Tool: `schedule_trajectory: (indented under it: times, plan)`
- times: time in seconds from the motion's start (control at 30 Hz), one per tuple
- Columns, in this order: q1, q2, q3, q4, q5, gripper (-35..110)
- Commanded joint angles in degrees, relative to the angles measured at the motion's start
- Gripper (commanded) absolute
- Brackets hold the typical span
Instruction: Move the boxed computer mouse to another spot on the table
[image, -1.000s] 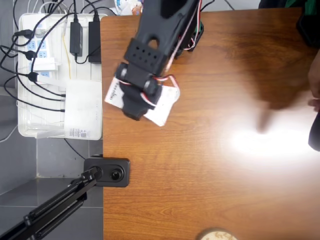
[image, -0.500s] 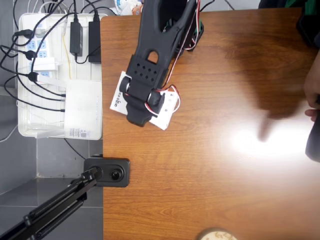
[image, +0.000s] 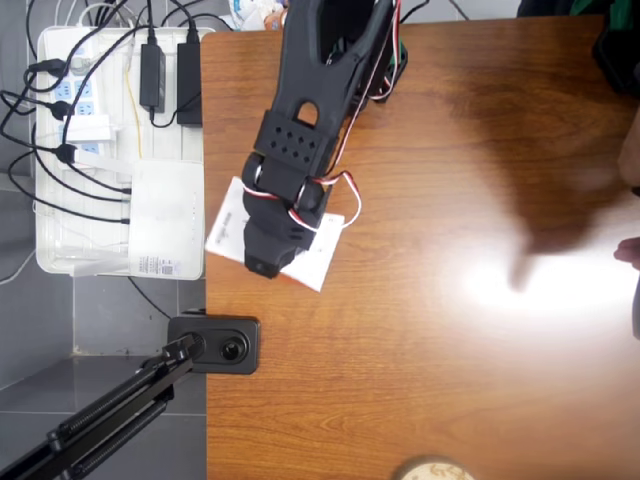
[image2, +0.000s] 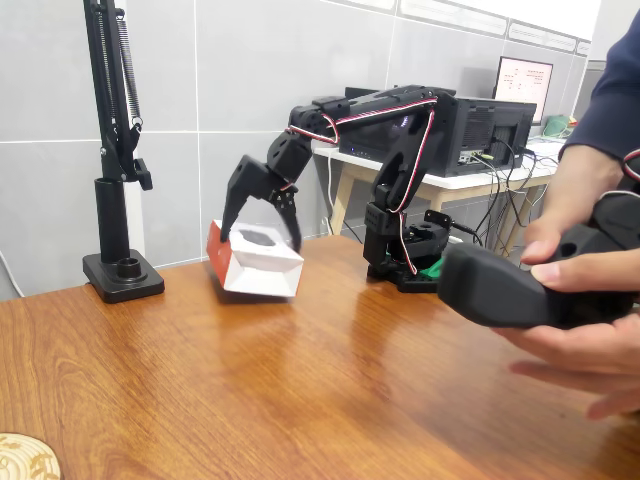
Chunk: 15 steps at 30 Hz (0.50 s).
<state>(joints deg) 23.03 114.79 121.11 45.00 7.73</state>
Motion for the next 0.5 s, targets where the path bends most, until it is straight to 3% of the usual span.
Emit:
schedule_trajectory:
  times: [0.0, 0.1, 0.17, 0.2, 0.27, 0.3, 0.37, 0.47]
  plan:
    - [-0.53, 2.29, -0.44, 0.88, -1.32, 104]
    - [-0.53, 3.34, -0.18, 1.85, -1.32, 102]
    - [-0.53, 5.01, -0.09, 3.34, -1.23, 87]
    - [-0.35, 6.33, -0.44, 5.36, -1.23, 67]
    - [0.0, 9.4, -1.85, 10.2, -1.05, 15]
    - [0.26, 10.99, -1.85, 10.11, -0.7, 1]
    - [0.79, 15.38, -0.62, 6.33, 3.43, 0]
    - [0.35, 25.31, 5.1, -10.9, 14.41, 0]
